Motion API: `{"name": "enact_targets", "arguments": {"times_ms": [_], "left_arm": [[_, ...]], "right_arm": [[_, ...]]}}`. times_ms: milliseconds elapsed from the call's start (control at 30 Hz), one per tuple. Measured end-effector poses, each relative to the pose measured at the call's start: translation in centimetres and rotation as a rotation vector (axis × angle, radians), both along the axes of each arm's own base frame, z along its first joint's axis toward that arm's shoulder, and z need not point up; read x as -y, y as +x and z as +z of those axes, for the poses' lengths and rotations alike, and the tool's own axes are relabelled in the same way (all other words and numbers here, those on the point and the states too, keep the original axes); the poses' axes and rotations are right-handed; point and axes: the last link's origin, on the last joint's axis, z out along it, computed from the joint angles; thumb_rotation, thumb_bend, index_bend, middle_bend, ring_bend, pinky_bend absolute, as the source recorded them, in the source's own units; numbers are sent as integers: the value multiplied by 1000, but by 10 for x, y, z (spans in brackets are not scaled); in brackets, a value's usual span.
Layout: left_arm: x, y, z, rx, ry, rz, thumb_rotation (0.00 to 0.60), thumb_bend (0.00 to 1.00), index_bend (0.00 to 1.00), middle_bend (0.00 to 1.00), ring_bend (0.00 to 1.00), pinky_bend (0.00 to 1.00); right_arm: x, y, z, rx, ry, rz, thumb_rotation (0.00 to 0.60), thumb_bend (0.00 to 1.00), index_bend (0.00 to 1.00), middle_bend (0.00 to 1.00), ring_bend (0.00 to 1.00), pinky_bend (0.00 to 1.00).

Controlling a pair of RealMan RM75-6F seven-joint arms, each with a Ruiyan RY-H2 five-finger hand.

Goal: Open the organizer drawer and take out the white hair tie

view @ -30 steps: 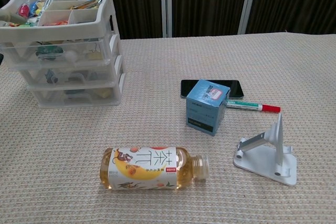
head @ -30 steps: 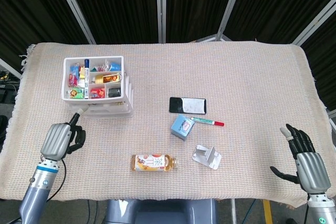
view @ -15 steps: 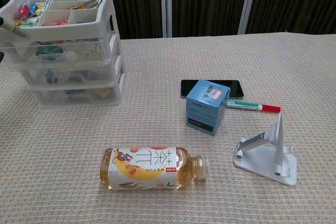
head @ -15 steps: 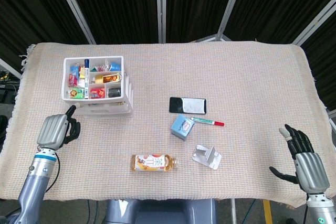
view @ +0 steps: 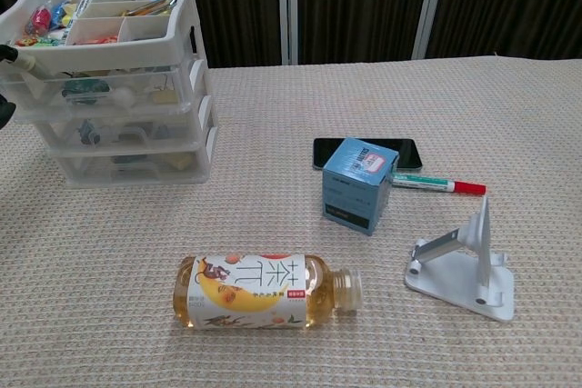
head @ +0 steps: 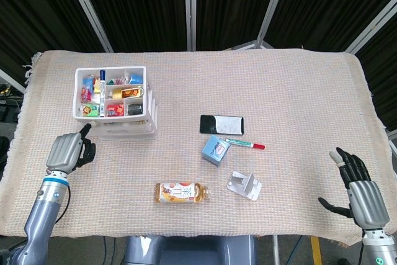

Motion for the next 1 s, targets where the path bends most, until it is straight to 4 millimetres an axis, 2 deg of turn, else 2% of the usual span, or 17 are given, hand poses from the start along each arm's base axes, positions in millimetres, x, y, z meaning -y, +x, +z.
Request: {"name": "enact_targets", "arguments": {"times_ms": [200,467,1000], "left_arm": [[0,1,0,9,-24,9,600,649,305,839,822,657],[5,7,4,27,-19,-17,600,653,322,839,822,657],[37,7,8,8,-78,-79,600,653,323,839,822,657]], "right_arm": [[0,0,-1,-1,2,-1,600,7,0,0,0,0],[-1,0,-2,-3,6,0,600,7,0,0,0,0],[-2,1,0,0,3,-1,600,7,0,0,0,0]]}}
